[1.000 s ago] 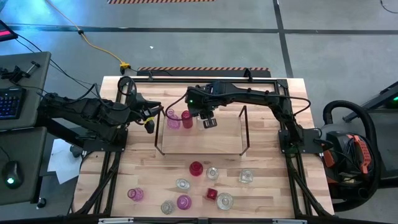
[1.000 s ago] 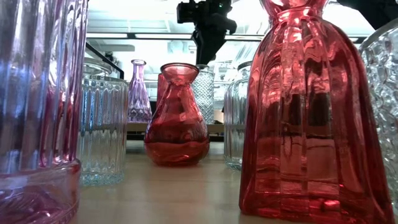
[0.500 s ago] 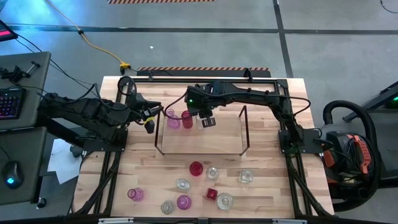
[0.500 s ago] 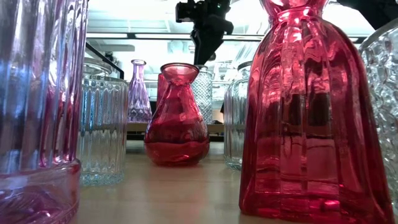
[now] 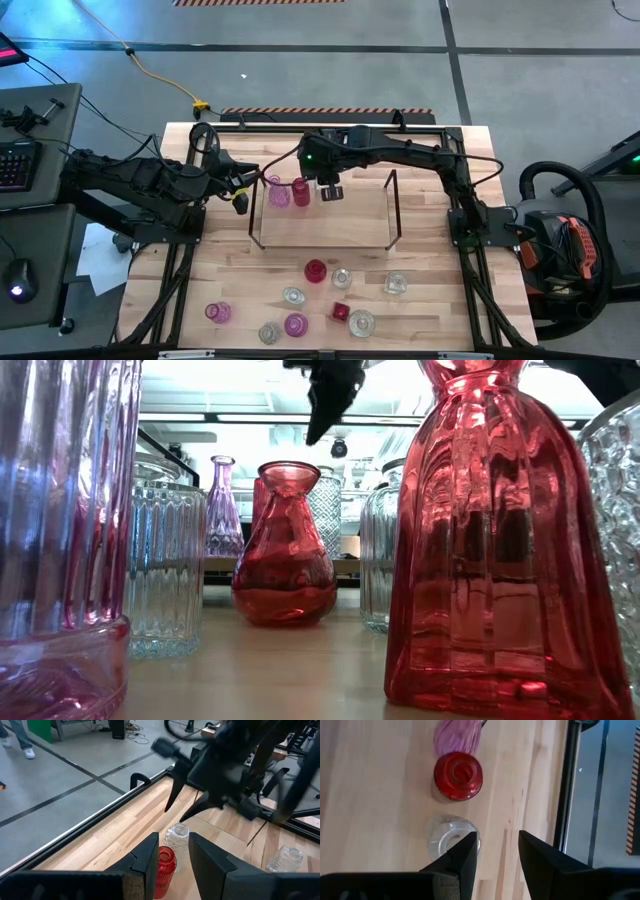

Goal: Sort vases onto shelf
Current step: Put the red vase aligned with the other red vase on the shelf

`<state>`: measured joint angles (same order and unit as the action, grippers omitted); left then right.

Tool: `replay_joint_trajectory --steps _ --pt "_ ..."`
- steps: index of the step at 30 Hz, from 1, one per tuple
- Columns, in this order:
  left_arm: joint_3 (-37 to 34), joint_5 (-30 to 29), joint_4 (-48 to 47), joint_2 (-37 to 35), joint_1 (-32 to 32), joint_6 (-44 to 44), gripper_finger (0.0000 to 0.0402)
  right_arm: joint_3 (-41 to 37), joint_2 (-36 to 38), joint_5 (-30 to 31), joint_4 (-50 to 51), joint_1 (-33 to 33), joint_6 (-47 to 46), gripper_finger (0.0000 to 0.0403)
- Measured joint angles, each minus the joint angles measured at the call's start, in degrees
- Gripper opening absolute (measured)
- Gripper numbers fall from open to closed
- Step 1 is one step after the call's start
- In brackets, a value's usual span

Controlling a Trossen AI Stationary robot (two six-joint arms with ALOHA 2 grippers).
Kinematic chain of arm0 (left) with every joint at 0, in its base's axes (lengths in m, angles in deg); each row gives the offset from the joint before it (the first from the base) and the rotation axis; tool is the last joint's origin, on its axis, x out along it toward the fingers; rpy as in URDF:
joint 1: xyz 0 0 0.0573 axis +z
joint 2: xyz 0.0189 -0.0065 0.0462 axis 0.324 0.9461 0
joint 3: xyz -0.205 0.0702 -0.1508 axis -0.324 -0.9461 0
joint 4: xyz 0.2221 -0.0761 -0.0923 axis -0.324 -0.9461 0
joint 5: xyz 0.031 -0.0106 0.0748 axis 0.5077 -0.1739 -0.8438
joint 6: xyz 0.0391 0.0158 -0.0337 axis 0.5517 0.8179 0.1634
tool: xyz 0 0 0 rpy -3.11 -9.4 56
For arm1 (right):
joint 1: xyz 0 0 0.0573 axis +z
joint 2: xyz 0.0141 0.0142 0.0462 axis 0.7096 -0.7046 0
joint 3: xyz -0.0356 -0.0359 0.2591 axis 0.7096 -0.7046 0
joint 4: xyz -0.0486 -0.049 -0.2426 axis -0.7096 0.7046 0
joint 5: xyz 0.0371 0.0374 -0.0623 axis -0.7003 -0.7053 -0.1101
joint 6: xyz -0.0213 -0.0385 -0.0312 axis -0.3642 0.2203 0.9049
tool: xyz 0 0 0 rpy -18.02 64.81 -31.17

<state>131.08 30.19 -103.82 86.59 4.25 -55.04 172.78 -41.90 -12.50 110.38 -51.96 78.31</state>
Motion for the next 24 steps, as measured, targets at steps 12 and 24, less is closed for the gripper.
replay_joint_trajectory --steps 12,24 --pt "0.0 3.17 -0.09 -0.02 -0.01 1.54 0.0097 1.82 4.58 3.25 4.8 4.85 -13.32 0.0124" --pt "0.0 9.02 -0.08 -0.02 -0.02 3.16 0.0097 1.79 5.03 4.17 12.46 14.54 -33.08 0.0124"
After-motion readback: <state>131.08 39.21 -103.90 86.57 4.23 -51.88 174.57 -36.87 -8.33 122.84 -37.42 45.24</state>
